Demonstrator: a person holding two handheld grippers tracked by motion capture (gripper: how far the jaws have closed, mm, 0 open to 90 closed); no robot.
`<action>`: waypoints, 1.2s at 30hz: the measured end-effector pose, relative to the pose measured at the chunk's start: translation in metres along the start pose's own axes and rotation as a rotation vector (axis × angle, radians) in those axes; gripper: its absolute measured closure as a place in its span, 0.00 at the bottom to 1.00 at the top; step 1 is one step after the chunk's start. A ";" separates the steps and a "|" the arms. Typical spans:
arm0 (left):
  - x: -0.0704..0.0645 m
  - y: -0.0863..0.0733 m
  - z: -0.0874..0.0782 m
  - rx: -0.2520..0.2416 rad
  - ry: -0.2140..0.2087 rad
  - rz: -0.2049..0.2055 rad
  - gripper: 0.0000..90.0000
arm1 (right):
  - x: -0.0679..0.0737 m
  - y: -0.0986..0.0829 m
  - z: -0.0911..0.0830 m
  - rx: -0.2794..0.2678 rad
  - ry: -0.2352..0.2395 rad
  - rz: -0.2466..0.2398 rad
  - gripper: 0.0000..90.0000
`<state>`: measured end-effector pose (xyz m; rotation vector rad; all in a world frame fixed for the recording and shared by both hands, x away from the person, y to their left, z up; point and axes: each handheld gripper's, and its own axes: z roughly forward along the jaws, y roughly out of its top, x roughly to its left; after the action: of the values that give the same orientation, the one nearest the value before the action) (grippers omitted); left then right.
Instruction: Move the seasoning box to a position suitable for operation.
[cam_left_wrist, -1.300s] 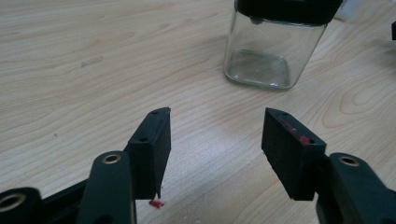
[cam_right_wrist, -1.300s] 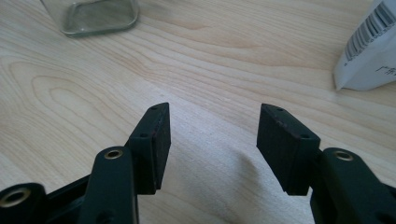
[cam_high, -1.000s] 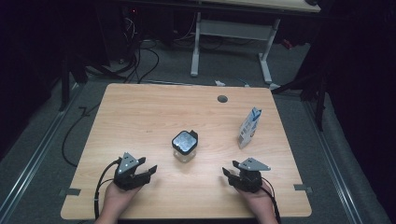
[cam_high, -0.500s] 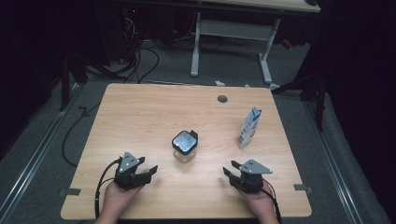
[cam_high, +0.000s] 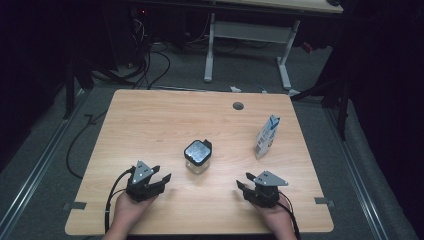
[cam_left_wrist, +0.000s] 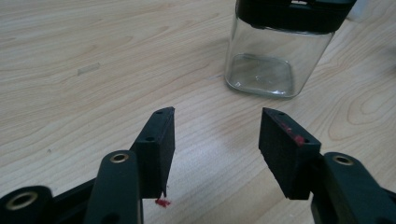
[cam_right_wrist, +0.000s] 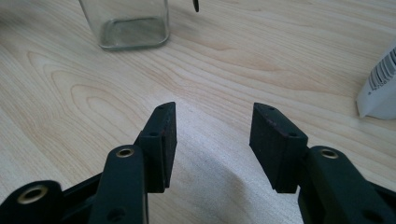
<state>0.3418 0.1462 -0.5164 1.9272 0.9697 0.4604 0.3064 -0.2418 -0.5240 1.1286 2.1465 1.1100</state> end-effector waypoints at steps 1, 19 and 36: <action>0.001 0.001 0.002 0.009 -0.011 0.001 0.55 | 0.000 0.000 0.000 0.002 0.001 -0.004 0.56; 0.002 0.019 0.032 0.000 -0.017 0.004 0.83 | 0.004 0.000 0.003 0.019 0.018 -0.004 0.50; 0.006 0.049 0.066 -0.040 -0.027 -0.002 1.00 | 0.001 -0.001 0.003 0.026 0.010 0.013 0.50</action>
<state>0.4096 0.0998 -0.5100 1.8920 0.9386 0.4480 0.3069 -0.2404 -0.5267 1.1528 2.1699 1.0990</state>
